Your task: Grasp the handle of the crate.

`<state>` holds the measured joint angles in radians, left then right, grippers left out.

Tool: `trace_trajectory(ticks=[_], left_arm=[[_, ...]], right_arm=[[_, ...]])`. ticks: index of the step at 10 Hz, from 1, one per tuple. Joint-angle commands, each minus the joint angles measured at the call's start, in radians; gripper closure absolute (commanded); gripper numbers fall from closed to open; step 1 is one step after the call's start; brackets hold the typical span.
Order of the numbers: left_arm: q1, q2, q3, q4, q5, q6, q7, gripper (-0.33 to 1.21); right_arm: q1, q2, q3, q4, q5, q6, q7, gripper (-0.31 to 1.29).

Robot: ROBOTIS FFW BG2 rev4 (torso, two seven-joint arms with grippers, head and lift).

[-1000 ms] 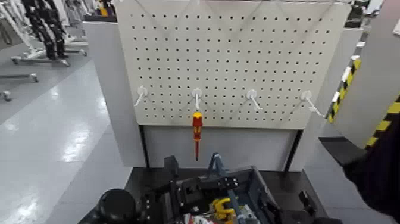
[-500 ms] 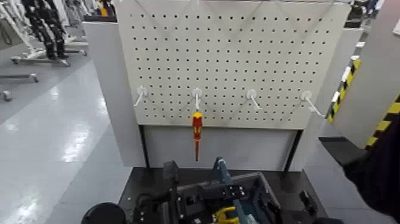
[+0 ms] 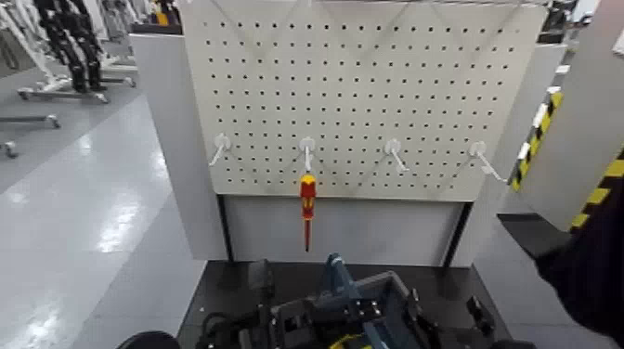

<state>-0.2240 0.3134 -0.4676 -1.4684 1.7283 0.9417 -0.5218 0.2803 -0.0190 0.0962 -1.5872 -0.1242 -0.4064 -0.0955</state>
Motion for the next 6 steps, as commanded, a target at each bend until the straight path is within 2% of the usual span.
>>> trace_trajectory(ticks=[1,4,6], left_arm=[[0.008,-0.002,0.017,-0.004,0.004,0.002,0.002,1.19],[0.006,-0.002,0.024,-0.007,0.002,0.002,0.008,1.19],[0.005,-0.002,0.026,-0.009,0.002,0.002,0.011,1.19]], right_arm=[[-0.001,-0.001,-0.001,-0.002,0.000,0.004,0.003,0.13],[-0.001,0.001,-0.006,-0.004,0.017,0.003,0.005,0.13],[-0.001,0.004,-0.012,-0.008,0.043,0.006,0.010,0.13]])
